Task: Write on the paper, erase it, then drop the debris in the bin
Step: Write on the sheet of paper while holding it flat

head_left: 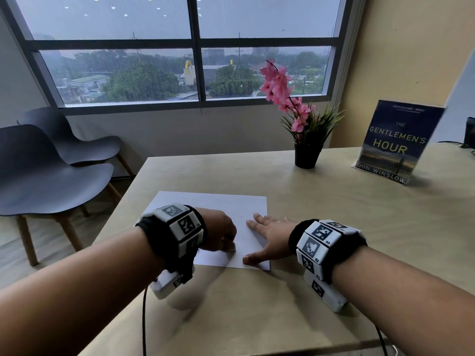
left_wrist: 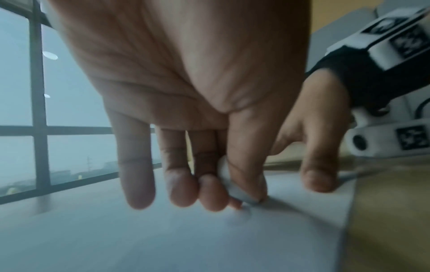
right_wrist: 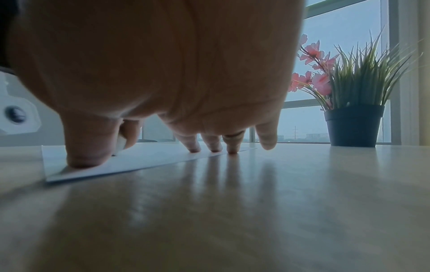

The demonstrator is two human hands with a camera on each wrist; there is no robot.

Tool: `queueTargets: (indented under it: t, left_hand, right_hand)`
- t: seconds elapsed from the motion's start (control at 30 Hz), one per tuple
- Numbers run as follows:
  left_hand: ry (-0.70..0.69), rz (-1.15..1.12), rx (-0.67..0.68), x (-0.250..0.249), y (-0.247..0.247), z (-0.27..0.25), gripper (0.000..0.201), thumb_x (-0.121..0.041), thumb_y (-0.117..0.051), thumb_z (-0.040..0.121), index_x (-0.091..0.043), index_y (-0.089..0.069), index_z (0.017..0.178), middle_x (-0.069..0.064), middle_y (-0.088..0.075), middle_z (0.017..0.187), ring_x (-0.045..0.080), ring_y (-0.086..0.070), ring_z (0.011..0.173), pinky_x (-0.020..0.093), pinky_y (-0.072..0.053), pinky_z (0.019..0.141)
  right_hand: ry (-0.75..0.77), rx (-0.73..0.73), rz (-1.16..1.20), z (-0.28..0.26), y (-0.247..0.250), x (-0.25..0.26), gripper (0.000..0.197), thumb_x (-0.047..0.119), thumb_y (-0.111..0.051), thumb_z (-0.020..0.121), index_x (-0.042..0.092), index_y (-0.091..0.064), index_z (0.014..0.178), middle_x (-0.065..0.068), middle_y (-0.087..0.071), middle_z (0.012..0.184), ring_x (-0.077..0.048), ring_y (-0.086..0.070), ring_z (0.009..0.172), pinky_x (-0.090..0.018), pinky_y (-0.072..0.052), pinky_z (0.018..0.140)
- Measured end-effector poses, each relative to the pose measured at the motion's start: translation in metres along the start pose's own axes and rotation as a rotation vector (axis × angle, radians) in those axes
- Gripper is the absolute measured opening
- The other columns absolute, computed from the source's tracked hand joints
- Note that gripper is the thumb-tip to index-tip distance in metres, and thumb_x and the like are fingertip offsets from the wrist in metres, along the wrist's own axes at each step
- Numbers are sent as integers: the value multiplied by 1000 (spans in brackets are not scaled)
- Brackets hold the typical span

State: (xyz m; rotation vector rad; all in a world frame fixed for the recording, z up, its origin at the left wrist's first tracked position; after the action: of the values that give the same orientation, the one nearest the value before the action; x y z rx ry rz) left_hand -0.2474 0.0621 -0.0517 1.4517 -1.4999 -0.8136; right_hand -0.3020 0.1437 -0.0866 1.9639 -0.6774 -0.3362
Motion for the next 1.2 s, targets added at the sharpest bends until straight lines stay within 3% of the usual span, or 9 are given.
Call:
queueTargets:
  t: [0.53,0.67,0.83,0.93,1.07,1.2]
  left_hand:
    - [-73,31,34,-22,1,-1,33,-47,-49,93,-25,-62,113,-3,-64,113,19,-60,101,30,-44,80]
    - [-16,22,-4,-10,8,0,35,-49,-48,93,-25,-62,113,-2,-62,117,20,-59,104,28,-41,77]
    - [-70,27,37,-23,-1,-7,33,-50,-50,91,-26,-63,111,-4,-63,112,17,-55,91,27,-38,75]
    - [-32,13,41,-12,-1,-7,35,-51,-49,91,-27,-63,111,-4,-63,114,19,-58,98,27,-39,76]
    - [-3,7,30,-6,0,-8,32,-50,-48,93,-25,-63,106,-3,-63,110,16,-49,83,27,-38,73]
    - [-27,0,61,-12,-6,-14,33,-50,-48,93,-24,-63,107,-4,-63,111,15,-49,85,27,-37,74]
  right_hand:
    - [11,26,-19,0,-3,-1,108,77,-47,77,26,12,153,3,18,161,-16,9,149,-47,4,120]
    - [11,37,-28,0,-3,-2,110,77,-47,76,27,13,153,3,20,160,-16,10,149,-47,4,120]
    - [10,36,-25,2,-5,-2,111,78,-48,75,27,13,152,3,20,160,-16,11,149,-49,4,120]
    - [9,34,-21,2,-5,-2,110,78,-48,76,27,13,153,4,20,160,-15,11,149,-48,4,120]
    - [5,29,-22,1,-4,-2,111,78,-48,75,27,12,153,4,20,160,-15,11,149,-48,4,120]
    - [19,55,-5,0,-5,-1,114,77,-51,74,26,15,152,3,23,159,-16,14,148,-46,3,120]
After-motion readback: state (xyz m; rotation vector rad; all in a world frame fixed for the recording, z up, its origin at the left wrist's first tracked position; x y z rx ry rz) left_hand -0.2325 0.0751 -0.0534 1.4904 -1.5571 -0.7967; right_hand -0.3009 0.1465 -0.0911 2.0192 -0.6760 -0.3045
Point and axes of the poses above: each hand's wrist, its own z-axis towards the middle knuckle, its own y-axis out of the back of the hand, x = y × z, the point moved 9 cm from there along z, towards the middle knuckle
